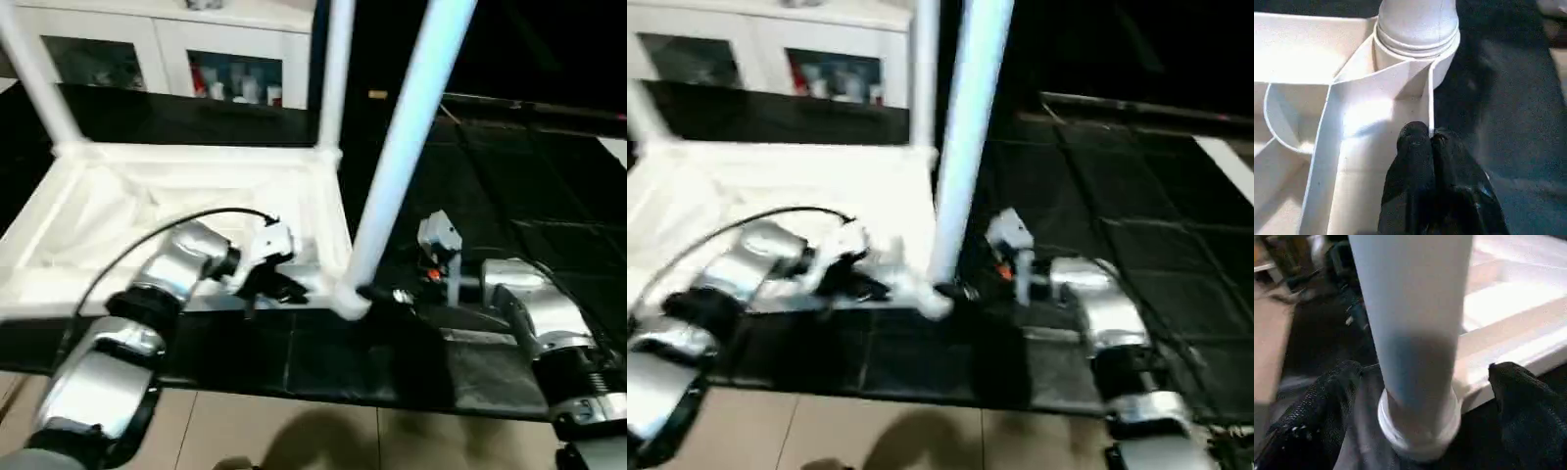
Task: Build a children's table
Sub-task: Rotate leg to tighten
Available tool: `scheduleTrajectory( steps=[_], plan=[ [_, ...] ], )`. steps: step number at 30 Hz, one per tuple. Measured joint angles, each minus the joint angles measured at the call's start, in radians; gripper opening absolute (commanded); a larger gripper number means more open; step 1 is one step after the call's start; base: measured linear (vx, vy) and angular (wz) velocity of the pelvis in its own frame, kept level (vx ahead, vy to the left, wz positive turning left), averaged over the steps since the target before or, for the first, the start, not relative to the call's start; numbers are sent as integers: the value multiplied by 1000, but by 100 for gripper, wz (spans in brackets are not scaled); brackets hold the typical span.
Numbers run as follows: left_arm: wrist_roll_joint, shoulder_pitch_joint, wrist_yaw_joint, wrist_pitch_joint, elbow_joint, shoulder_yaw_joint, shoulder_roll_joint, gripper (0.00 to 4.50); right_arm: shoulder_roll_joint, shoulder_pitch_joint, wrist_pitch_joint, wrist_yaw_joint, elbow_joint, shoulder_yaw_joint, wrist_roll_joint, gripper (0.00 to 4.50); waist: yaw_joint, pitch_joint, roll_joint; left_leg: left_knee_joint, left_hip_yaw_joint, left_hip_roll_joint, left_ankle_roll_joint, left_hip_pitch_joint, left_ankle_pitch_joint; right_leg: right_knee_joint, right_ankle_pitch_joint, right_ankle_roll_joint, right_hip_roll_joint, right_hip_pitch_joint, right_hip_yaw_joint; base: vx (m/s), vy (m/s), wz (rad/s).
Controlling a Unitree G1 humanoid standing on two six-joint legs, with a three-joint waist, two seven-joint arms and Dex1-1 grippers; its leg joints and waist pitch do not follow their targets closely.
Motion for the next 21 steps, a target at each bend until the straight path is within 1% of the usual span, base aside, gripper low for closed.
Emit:
scheduleTrajectory(
  steps=[3, 5, 11, 12, 15, 17, 21],
  plan=[
    [-1, 14, -51, -15, -23, -16, 15, 0, -7, 0, -3, 54, 0, 15, 6, 445, 6, 0, 0, 0, 0, 0, 0, 0, 0, 0, 0, 0, 0, 0, 0, 0, 0, 0],
    [-1, 21, -75, -16, -45, -27, 21, 0, -8, 0, -3, 90, 0, 20, 22, 445, 9, 0, 0, 0, 0, 0, 0, 0, 0, 0, 0, 0, 0, 1, 0, 0, 0, 0],
    [-2, 48, -100, -17, -101, -41, 25, 0, -7, 0, -3, 136, 3, 43, 31, 445, 9, 0, 0, 1, 0, 0, 0, 0, 0, 0, 0, 1, 0, 1, 0, 0, 0, 0],
    [-2, 48, -105, -16, -105, -44, 24, 0, -6, 0, -3, 138, 4, 48, 31, 417, 9, 0, 0, 1, 0, 0, 0, 0, 0, 0, -1, 1, 0, 1, 0, 0, 0, 0],
    [-2, 51, -112, -13, -122, -54, 24, 0, -1, -1, -3, 160, 18, 56, 33, 404, 9, 0, 0, 1, 0, 0, 0, 0, 0, 0, -1, 1, 0, 1, 0, 0, 0, 0],
    [-2, 52, -116, -11, -125, -54, 23, 0, 1, -3, -2, 171, 24, 57, 37, 375, 9, 0, 0, 1, 0, 0, 0, 0, 0, 0, -1, 1, 0, 1, 0, 0, 0, 0],
    [-2, 54, -117, -5, -135, -55, 25, 0, 2, -10, -1, 184, 40, 58, 39, 344, 9, 0, 0, 1, 0, 0, 0, -1, 0, 0, -1, 1, 0, 1, 0, 0, 0, 0]
  ],
)
